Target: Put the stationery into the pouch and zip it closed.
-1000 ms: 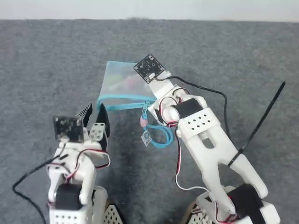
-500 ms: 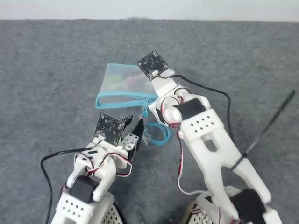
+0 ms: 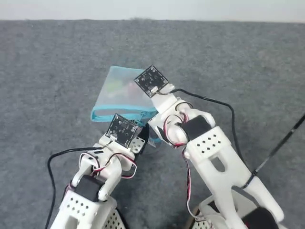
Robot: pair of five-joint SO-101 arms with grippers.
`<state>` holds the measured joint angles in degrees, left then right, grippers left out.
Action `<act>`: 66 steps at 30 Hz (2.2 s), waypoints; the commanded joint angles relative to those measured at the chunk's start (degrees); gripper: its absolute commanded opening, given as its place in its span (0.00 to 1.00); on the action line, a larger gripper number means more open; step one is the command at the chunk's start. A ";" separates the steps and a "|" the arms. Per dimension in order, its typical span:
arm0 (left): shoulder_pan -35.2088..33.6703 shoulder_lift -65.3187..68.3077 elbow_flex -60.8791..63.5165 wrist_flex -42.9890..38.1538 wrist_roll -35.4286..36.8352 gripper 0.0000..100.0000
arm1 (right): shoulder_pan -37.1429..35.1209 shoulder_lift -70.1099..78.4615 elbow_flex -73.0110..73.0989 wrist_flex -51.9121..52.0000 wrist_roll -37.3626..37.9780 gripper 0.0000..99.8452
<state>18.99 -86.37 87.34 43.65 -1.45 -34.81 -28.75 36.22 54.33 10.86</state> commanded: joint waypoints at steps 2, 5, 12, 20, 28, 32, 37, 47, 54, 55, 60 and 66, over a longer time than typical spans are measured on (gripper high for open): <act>0.09 0.35 0.22 -2.55 -0.79 0.09 | -0.57 -3.21 -0.18 0.31 1.76 0.01; -0.62 0.35 1.36 -4.84 -1.05 0.00 | -0.22 -2.95 -0.18 0.22 1.76 0.01; -9.76 0.35 -0.66 -3.69 -1.05 0.01 | 3.82 -2.42 -0.09 -0.13 3.96 0.01; -9.41 0.53 -1.71 -2.11 -1.05 0.01 | -1.01 -3.21 4.57 -4.53 4.84 0.01; -12.40 0.62 -1.98 -2.20 -0.97 0.01 | -6.90 -2.59 11.43 -19.21 6.77 0.22; -12.22 0.62 -1.98 -2.20 -0.97 0.01 | -7.52 -3.12 11.43 -21.58 9.85 0.22; -12.48 0.62 -2.07 -2.11 -0.97 0.01 | -7.60 -2.51 13.45 -31.08 10.20 0.21; -12.31 0.79 -1.98 -2.11 -0.97 0.01 | -7.60 -2.68 17.85 -46.11 14.86 0.21; -12.31 0.79 -1.89 -2.11 -0.97 0.01 | -8.75 -2.51 18.29 -46.02 23.47 0.21; -12.31 0.79 -1.89 -2.11 -0.97 0.01 | -9.45 -2.51 18.46 -46.11 24.88 0.19; -12.31 0.79 -1.71 -2.11 -0.97 0.01 | -10.33 -2.59 18.46 -48.75 27.25 0.00; -12.31 0.79 -1.71 -2.11 -0.97 0.01 | -10.07 -2.59 18.73 -48.40 26.99 0.01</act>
<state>6.59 -86.81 89.36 41.19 -2.15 -41.85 -29.19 55.12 6.59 35.74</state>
